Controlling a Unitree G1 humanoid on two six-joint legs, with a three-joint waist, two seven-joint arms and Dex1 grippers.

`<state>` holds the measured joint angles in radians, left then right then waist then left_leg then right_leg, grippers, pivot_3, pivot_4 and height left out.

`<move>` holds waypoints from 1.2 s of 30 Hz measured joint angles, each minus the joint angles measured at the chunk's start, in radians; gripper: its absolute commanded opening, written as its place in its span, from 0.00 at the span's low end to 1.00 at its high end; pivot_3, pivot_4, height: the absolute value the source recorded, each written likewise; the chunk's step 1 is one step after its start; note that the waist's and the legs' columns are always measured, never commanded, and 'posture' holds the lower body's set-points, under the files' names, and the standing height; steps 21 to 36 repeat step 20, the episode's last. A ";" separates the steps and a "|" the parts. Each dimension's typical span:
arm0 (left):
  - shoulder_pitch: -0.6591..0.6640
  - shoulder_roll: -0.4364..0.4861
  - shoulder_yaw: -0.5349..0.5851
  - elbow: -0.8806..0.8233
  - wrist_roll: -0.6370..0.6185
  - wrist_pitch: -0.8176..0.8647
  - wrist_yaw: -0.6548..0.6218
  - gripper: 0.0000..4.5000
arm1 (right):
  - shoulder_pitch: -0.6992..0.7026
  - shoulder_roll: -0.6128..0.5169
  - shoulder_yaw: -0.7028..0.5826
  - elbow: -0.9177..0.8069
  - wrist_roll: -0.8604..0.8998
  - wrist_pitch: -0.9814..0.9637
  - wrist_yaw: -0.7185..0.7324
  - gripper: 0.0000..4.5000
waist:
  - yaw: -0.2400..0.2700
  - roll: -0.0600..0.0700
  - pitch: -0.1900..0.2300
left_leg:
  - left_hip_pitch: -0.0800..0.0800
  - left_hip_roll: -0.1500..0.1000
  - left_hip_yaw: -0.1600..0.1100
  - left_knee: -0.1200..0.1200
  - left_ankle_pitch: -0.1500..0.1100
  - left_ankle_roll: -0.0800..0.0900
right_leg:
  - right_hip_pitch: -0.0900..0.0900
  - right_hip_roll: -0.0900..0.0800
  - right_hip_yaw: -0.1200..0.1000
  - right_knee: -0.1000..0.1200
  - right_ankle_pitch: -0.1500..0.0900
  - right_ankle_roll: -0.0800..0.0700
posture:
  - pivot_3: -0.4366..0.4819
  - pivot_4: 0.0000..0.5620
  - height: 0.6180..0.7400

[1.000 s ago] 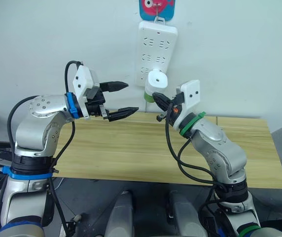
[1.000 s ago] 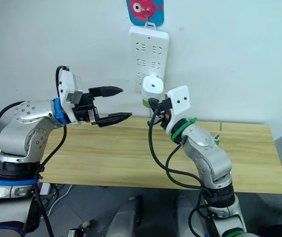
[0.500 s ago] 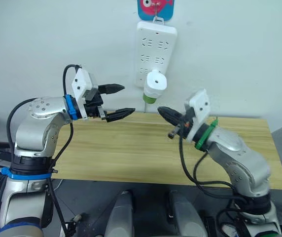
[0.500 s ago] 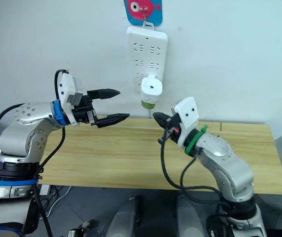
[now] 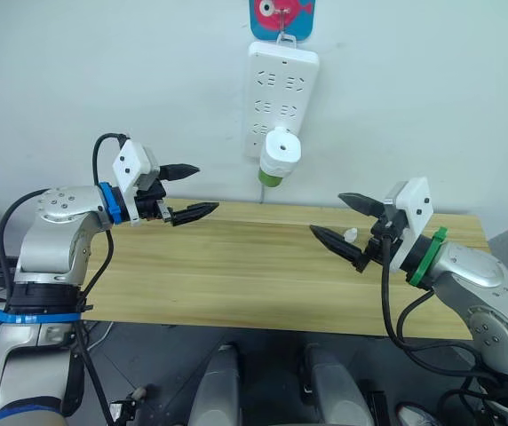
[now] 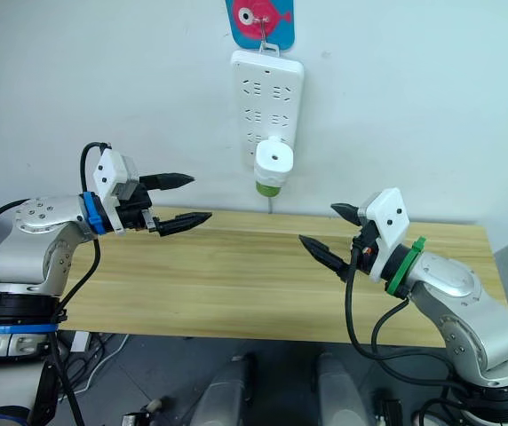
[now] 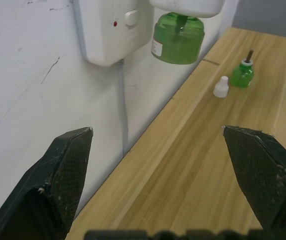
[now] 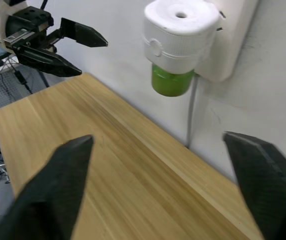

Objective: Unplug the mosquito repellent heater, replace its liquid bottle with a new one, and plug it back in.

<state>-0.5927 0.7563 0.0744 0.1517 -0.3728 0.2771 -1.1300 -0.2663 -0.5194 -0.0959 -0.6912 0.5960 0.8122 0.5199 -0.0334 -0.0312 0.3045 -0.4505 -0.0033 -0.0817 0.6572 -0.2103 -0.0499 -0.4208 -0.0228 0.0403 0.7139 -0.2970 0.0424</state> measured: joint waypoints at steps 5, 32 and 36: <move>0.012 0.047 0.000 0.005 0.036 -0.001 0.013 1.00 | 0.005 -0.038 -0.079 -0.001 0.074 0.008 0.006 1.00 | 0.000 0.000 -0.002 | 0.000 0.000 0.000 0.000 0.000 0.000 | 0.000 0.000 0.000 0.000 0.000 0.000 | 0.53 0.36 1.00; 0.009 0.119 0.022 0.244 0.143 -0.136 0.061 1.00 | 0.297 -0.278 -0.406 0.148 0.068 -0.144 0.243 1.00 | 0.000 -0.001 -0.031 | 0.002 0.000 0.001 0.002 0.000 0.000 | 0.002 0.000 0.001 0.001 0.000 0.000 | 0.51 0.33 1.00; 0.009 0.119 0.022 0.244 0.143 -0.136 0.061 1.00 | 0.297 -0.278 -0.406 0.148 0.068 -0.144 0.243 1.00 | 0.000 -0.001 -0.031 | 0.002 0.000 0.001 0.002 0.000 0.000 | 0.002 0.000 0.001 0.001 0.000 0.000 | 0.51 0.33 1.00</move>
